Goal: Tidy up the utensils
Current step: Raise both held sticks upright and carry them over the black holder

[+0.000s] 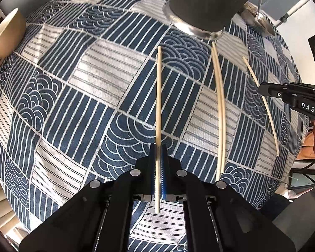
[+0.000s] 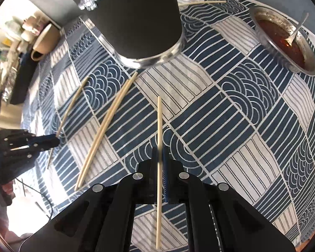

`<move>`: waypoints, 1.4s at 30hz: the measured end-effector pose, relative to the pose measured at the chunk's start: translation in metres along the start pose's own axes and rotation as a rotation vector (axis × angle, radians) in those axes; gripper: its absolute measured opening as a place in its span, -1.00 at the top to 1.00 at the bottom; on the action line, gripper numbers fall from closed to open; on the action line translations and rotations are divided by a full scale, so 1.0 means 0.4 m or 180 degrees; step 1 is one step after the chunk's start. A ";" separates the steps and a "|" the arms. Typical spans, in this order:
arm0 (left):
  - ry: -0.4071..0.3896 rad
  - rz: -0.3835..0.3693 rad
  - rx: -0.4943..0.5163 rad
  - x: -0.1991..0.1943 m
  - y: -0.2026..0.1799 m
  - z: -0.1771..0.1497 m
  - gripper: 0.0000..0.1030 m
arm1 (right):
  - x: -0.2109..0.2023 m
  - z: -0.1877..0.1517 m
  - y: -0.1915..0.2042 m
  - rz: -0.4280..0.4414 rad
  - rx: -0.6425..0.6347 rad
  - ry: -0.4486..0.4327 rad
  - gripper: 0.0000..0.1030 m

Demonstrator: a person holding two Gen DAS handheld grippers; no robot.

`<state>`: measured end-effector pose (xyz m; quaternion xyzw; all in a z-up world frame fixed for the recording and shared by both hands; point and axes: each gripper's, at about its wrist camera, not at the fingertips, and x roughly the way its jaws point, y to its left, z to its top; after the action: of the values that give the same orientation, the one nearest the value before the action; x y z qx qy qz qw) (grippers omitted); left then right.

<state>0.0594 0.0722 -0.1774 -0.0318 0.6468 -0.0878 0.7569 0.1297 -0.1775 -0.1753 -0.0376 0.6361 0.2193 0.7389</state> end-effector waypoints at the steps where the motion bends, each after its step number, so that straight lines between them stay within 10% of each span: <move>1: -0.0025 -0.0036 -0.0013 -0.013 -0.002 0.000 0.92 | -0.016 0.010 -0.008 0.0033 -0.0006 -0.0037 0.92; 13: -0.0440 -0.0367 -0.0016 -0.194 -0.025 0.075 0.91 | -0.163 0.053 -0.022 0.0259 -0.0004 -0.0530 0.91; 42: -0.1391 -0.0212 0.0244 -0.425 -0.181 0.276 0.91 | -0.520 0.238 0.037 0.0358 -0.0386 -0.1639 0.91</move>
<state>0.1365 0.0234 0.0178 -0.0427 0.4622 -0.1283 0.8764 0.1923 -0.1897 0.0448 0.0106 0.4139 0.3000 0.8594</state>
